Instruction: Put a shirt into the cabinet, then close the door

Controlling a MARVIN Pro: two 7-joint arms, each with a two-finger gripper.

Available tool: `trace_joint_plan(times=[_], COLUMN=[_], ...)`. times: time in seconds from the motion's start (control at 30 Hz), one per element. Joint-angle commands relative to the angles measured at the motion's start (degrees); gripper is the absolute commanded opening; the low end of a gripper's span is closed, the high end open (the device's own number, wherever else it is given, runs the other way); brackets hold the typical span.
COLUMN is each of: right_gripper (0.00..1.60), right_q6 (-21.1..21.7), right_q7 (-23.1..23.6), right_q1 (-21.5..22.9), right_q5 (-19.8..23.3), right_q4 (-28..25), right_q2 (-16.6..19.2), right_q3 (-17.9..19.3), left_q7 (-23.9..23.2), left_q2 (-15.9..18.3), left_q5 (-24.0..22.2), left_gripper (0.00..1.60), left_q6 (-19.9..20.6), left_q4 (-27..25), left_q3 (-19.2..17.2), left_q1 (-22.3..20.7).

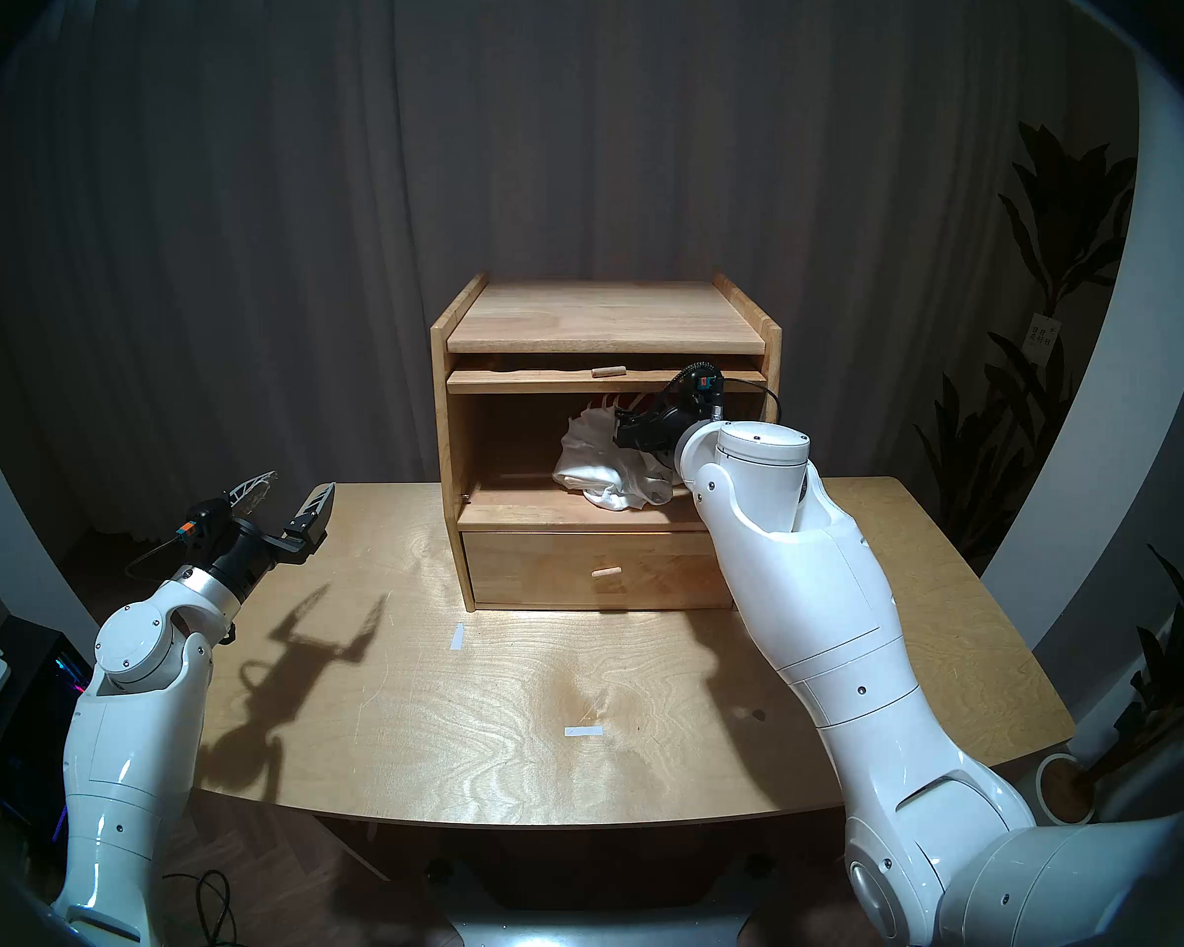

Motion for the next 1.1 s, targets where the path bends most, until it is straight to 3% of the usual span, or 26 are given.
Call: trace_joint_plan(times=[0.0,0.23,0.67,0.8,0.83,0.87,0.9,1.07], right_gripper=[1.6,1.6,1.6,1.6,0.75,0.68,0.0,0.0], right_q6=[6.5,13.5,13.6,13.6,13.6,13.6,13.6,13.6], right_q7=[2.8,3.6,2.2,0.9,0.5,0.0,-0.4,-3.1], right_q1=[-0.6,-2.5,-4.2,-6.7,-7.5,-8.3,-9.1,-11.7], right_q5=[4.7,9.0,13.4,14.9,15.3,15.7,16.2,19.1], right_q4=[-5.3,-10.5,-19.6,-23.1,-24.0,-24.6,-25.2,-26.6], right_q2=[0.3,1.3,3.9,4.9,5.2,5.5,5.7,5.9], right_q3=[0.8,2.1,4.9,5.3,5.4,5.4,5.6,5.7], left_q7=[-0.1,-0.1,-0.1,-0.1,-0.1,-0.1,-0.1,-0.1], left_q2=[0.3,0.3,0.3,0.3,0.3,0.3,0.3,0.3], left_q5=[0.0,0.0,0.0,0.0,0.0,0.0,0.0,0.0], left_gripper=[1.6,1.6,1.6,1.6,1.6,1.6,1.6,1.6], left_q6=[-0.3,-0.3,-0.3,-0.3,-0.3,-0.3,-0.3,-0.3], left_q4=[-1.0,-1.0,-1.1,-1.1,-1.1,-1.1,-1.1,-1.2], left_q3=[-0.1,-0.1,-0.1,-0.1,-0.1,-0.1,-0.1,-0.2], left_q1=[-0.8,-0.8,-0.7,-0.8,-0.8,-0.7,-0.7,-0.7])
